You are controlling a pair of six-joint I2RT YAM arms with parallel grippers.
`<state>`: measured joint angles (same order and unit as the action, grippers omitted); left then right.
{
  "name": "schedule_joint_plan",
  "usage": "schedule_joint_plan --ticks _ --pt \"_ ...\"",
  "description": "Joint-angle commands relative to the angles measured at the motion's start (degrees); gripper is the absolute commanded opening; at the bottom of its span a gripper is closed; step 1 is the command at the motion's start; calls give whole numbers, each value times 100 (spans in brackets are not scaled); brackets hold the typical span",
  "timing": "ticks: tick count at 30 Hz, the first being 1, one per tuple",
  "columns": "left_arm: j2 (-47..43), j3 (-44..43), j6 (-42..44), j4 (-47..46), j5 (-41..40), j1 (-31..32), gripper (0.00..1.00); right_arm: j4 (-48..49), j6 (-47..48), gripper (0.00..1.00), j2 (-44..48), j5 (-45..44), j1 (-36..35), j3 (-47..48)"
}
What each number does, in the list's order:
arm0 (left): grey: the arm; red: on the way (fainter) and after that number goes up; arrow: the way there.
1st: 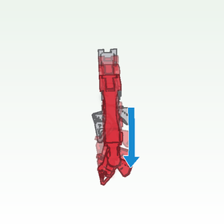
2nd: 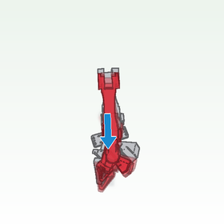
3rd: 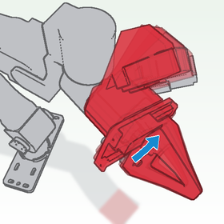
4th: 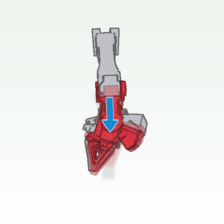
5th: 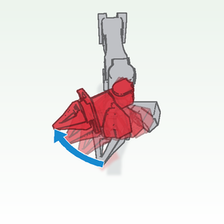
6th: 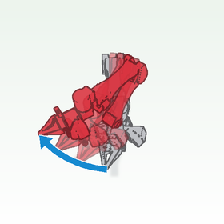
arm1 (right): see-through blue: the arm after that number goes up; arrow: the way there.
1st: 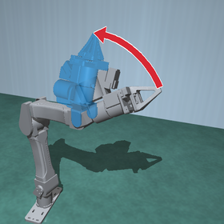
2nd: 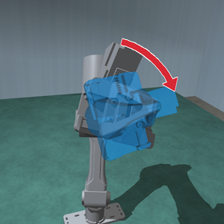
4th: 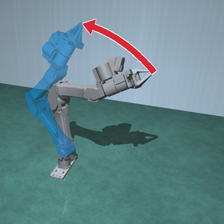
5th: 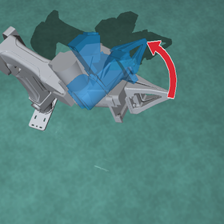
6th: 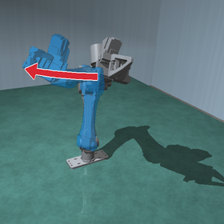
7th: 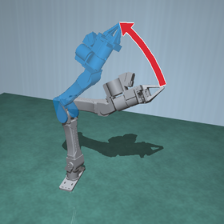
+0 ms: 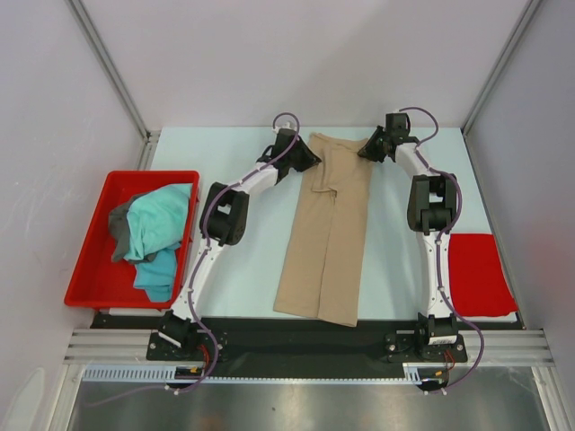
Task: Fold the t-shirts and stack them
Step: Fold the tshirt
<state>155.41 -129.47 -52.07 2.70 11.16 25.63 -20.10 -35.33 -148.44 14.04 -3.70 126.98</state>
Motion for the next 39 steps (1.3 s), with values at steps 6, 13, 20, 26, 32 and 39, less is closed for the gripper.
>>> schedule_joint_plan --ticks 6,13,20,26,32,39 --pt "-1082 790 619 -480 -676 74 1 23 114 19 -185 20 36 72" --pt "-1373 967 1006 -437 -870 135 0 -47 106 19 -264 28 36 204" --pt "-1347 809 1033 28 -1098 144 4 -91 132 19 -255 11 45 196" --pt "-1400 897 1006 363 -1502 136 2 -117 149 19 -264 -24 45 187" --pt "-1426 836 1173 477 -1678 136 2 -135 149 20 -264 -51 28 196" --pt "-1671 414 1691 1213 -1713 144 47 -415 272 22 -238 -24 19 520"
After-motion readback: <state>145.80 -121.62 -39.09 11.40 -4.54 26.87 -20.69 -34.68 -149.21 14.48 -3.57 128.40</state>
